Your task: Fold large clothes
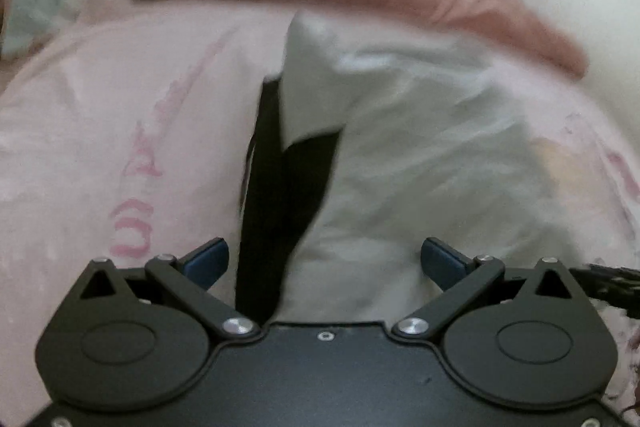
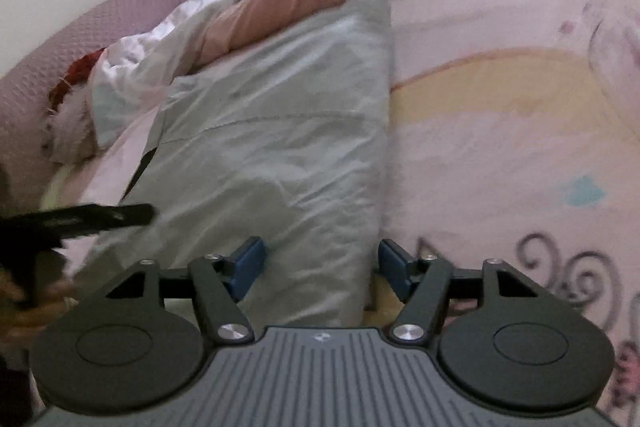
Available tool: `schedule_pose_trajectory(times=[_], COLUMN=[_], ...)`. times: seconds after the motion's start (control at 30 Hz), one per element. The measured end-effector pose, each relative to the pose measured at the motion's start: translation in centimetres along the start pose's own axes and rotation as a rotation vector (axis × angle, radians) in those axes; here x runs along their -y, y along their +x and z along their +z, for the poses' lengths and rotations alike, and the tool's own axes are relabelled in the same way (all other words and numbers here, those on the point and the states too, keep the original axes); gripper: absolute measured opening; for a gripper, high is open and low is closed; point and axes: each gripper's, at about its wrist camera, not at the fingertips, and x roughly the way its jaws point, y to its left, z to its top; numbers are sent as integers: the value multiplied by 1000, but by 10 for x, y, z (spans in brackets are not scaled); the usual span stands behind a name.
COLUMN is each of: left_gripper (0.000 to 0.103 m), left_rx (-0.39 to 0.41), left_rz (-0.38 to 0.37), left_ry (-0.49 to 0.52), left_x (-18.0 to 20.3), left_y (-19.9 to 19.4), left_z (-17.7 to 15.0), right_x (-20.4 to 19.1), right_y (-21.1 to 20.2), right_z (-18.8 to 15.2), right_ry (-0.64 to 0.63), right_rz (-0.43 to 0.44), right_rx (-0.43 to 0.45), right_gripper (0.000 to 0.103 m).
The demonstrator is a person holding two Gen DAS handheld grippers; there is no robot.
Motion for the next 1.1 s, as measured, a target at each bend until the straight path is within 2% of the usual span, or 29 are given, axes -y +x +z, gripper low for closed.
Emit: schedule_pose_trajectory(times=[0.07, 0.1, 0.17, 0.27, 0.37, 0.47, 0.53, 0.57, 0.6, 0.73, 0.8, 0.83, 0.9, 0.97, 1.03, 1.1], left_gripper=[103, 103, 103, 103, 103, 103, 103, 103, 103, 101, 79, 73, 47, 31, 33, 36], left_rx=[-26, -29, -28, -45, -72, -108, -100, -89, -77, -41, -19, -9, -1, -5, -16, -47], left_rz=[-87, -100, -103, -102, -95, -94, -113, -123, -136, -152, -136, -143, -168, -251, -325, -365], left_ry=[-63, -77, -69, -73, -62, -100, -109, -90, -71, -79, -66, -59, -61, -89, -97, -140], left_x=[-10, -12, -12, -6, -1, -2, -4, -5, -6, -9, -8, -9, -16, -30, -41, -51], left_y=[9, 13, 19, 26, 35, 41, 45, 46, 47, 43, 34, 29, 21, 11, 6, 13], left_z=[0, 0, 5, 17, 31, 42, 45, 45, 45, 40, 36, 34, 34, 35, 35, 33], right_x=[5, 7, 11, 17, 21, 33, 48, 57, 62, 58, 58, 58, 58, 49, 48, 54], right_y=[6, 9, 14, 24, 36, 49, 59, 64, 67, 70, 68, 68, 64, 56, 53, 55], right_z=[4, 7, 15, 29, 42, 52, 59, 62, 63, 60, 60, 60, 62, 61, 59, 57], right_ry=[30, 39, 71, 117, 172, 203, 268, 328, 362, 314, 303, 299, 290, 231, 199, 217], right_rz=[47, 63, 96, 107, 134, 216, 288, 324, 334, 316, 305, 308, 303, 293, 296, 313], right_rx=[-4, -5, -12, -16, -22, -25, -24, -21, -19, -3, 2, 0, -24, -33, -55, -70], right_gripper=[86, 90, 92, 87, 87, 92, 90, 85, 74, 69, 64, 64, 64, 64, 64, 63])
